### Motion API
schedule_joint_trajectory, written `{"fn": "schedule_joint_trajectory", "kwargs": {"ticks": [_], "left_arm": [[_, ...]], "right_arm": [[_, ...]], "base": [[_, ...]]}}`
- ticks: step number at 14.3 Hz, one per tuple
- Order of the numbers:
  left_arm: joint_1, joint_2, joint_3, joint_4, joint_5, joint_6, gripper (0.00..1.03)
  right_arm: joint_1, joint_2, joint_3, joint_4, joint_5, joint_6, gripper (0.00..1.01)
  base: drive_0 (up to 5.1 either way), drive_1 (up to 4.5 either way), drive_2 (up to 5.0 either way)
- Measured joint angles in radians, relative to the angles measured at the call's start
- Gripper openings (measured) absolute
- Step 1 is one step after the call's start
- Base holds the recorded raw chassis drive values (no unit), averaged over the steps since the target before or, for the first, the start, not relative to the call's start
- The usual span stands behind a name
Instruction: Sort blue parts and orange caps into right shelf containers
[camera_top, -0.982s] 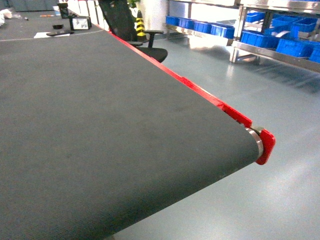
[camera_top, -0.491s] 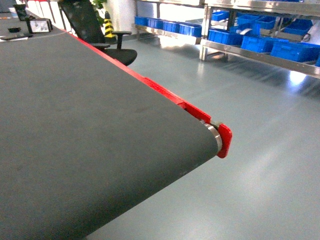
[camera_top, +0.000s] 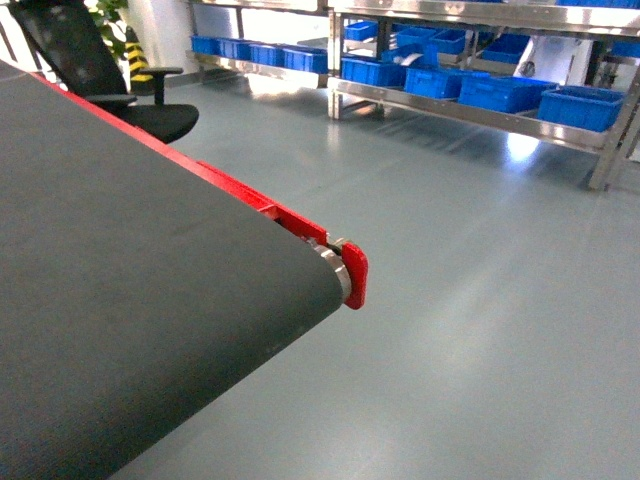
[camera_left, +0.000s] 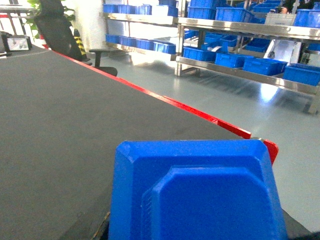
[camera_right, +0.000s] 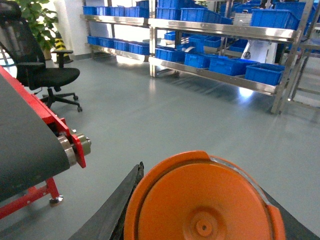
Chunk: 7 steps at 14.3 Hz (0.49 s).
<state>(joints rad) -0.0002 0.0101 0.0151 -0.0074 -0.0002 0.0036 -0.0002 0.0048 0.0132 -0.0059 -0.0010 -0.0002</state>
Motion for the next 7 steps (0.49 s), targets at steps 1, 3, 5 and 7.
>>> {"fn": "schedule_joint_trajectory", "kwargs": {"ticks": [1, 3, 5, 7], "left_arm": [[0.0, 0.0, 0.0, 0.0, 0.0, 0.0, 0.44], [0.0, 0.0, 0.0, 0.0, 0.0, 0.0, 0.44], [0.0, 0.0, 0.0, 0.0, 0.0, 0.0, 0.44], [0.0, 0.0, 0.0, 0.0, 0.0, 0.0, 0.44]], "right_arm": [[0.0, 0.0, 0.0, 0.0, 0.0, 0.0, 0.45], [0.0, 0.0, 0.0, 0.0, 0.0, 0.0, 0.45], [0.0, 0.0, 0.0, 0.0, 0.0, 0.0, 0.45], [0.0, 0.0, 0.0, 0.0, 0.0, 0.0, 0.45]], "base": [[-1.6, -1.55, -1.6], [-1.5, -1.49, -1.5], [-1.6, -1.65, -1.6], [-1.5, -1.52, -1.5]]}}
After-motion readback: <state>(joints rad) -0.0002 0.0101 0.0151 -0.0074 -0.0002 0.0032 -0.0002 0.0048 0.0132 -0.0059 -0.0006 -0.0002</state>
